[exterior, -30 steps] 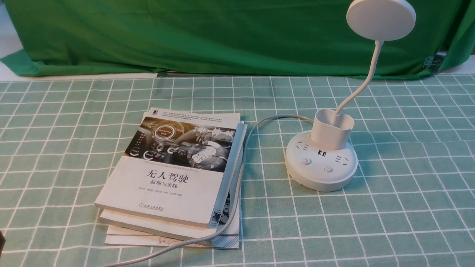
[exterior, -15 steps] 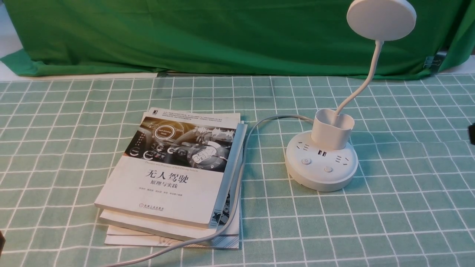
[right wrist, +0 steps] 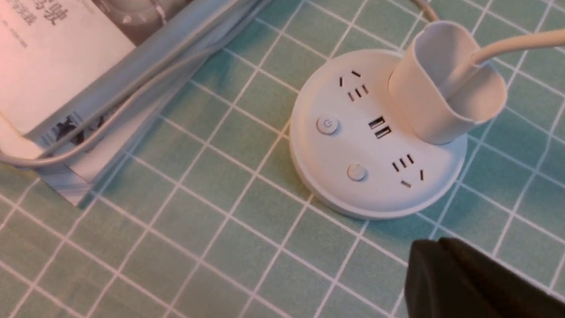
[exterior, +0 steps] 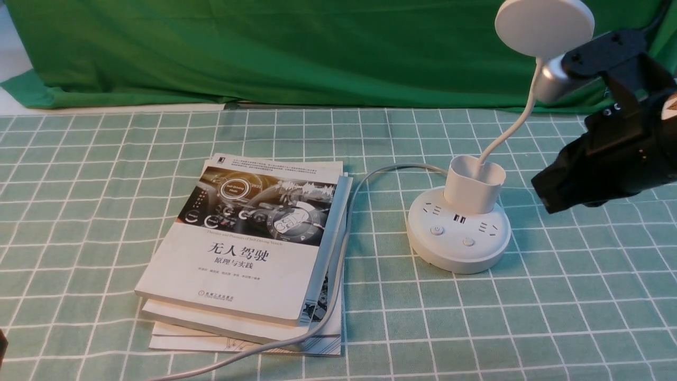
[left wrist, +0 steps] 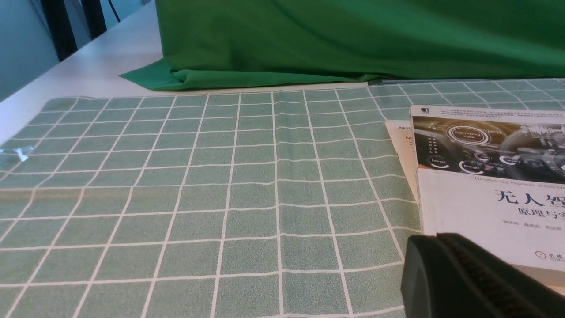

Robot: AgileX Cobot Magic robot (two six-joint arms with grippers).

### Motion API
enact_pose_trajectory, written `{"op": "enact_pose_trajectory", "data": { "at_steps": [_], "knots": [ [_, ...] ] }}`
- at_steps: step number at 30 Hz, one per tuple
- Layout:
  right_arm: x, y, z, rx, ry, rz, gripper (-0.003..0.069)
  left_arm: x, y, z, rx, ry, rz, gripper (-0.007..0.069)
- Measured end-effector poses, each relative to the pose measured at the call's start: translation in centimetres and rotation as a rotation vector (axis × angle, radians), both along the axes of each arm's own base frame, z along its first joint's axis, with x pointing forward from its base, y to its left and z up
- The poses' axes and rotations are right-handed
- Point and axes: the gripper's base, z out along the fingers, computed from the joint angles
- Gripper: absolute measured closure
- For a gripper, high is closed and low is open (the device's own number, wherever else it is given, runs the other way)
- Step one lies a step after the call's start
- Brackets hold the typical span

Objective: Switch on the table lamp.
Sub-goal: 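Press the button on the base of the white desk lamp with the right gripper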

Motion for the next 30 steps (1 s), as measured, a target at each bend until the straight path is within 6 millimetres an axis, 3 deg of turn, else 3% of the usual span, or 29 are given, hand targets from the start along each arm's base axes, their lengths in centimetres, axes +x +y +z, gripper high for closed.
{"op": "enact_pose_trajectory", "data": {
  "at_steps": [7,12,30],
  "knots": [
    [3.4,1.0,-3.6,-0.018,0.022,-0.024,0.0631,0.0,0.0,0.0,0.000,0.000,0.000,0.0603],
    [5.4,1.6,-5.0,-0.023,0.024,-0.032,0.0631,0.0,0.0,0.0,0.000,0.000,0.000,0.0603],
    [6.7,3.9,-10.5,-0.080,0.145,0.014,0.0630,0.0,0.0,0.0,0.000,0.000,0.000,0.0603]
  ]
}}
